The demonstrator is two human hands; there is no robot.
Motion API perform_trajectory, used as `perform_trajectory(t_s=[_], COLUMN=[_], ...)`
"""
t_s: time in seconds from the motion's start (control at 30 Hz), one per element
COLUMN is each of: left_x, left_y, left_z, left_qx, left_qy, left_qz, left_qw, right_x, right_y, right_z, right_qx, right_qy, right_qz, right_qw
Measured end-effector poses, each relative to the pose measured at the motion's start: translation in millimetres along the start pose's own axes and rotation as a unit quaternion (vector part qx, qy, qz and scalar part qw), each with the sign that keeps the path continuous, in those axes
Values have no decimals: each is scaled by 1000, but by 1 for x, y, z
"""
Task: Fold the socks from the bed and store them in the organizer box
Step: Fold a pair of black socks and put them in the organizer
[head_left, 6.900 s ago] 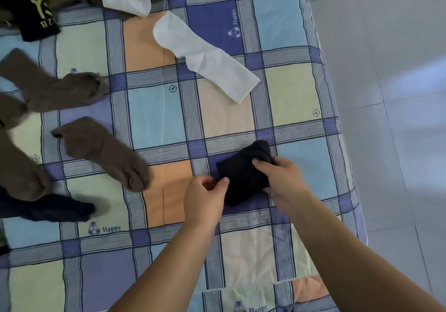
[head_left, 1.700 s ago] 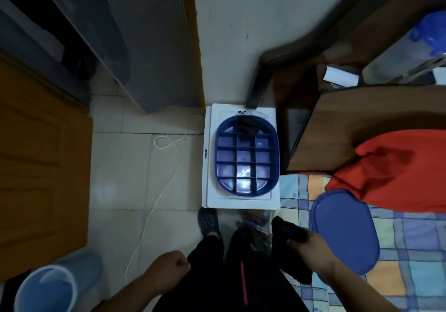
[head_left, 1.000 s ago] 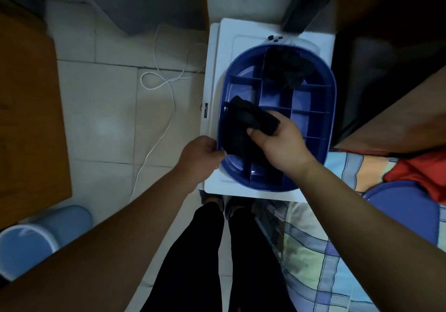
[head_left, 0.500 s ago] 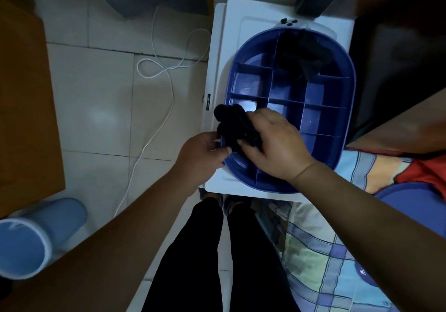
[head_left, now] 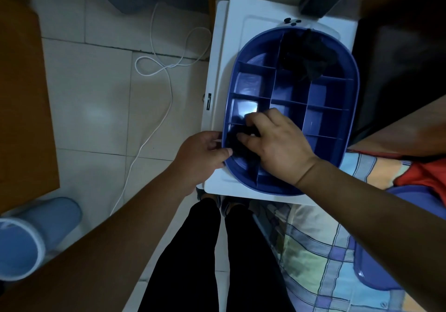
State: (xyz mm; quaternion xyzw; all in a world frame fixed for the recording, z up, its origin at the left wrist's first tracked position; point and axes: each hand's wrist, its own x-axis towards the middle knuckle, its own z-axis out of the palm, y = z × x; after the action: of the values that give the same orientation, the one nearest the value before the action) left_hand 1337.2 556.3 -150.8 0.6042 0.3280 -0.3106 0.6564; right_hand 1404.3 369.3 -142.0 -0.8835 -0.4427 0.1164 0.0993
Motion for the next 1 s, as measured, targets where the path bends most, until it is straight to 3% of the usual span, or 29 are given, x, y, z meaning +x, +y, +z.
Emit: perform_trajectory(t_s=[0.13, 0.3, 0.4, 0.5, 0.63, 0.87, 1.0], left_x=[0, -1, -1, 0, 1, 2, 1], left_y=[0, 0, -1, -3, -4, -5, -6], left_z=[0, 0, -1, -1, -1, -1, -2], left_qx=[-8, -23, -27, -34, -30, -28, -34], left_qy=[1, 0, -9, -7, -1, 3, 1], left_qz=[-5, -13, -10, -10, -9, -11, -13], left_qw=[1000, 1000, 1000, 999, 999, 1000, 999], right_x=[14, 6, -4, -2, 3, 8, -12], right_y=[-14, -20, -36, -49, -51, -41, -43], right_z=[-2, -16, -19, -13, -1, 14, 16], right_qx=[-42, 49, 67, 91, 130, 92, 77], right_qy=[-27, -47, -17, 20, 55, 26, 60], right_qz=[26, 119, 222, 257, 237, 150, 134], right_qw=[998, 991, 973, 962, 961, 984, 986])
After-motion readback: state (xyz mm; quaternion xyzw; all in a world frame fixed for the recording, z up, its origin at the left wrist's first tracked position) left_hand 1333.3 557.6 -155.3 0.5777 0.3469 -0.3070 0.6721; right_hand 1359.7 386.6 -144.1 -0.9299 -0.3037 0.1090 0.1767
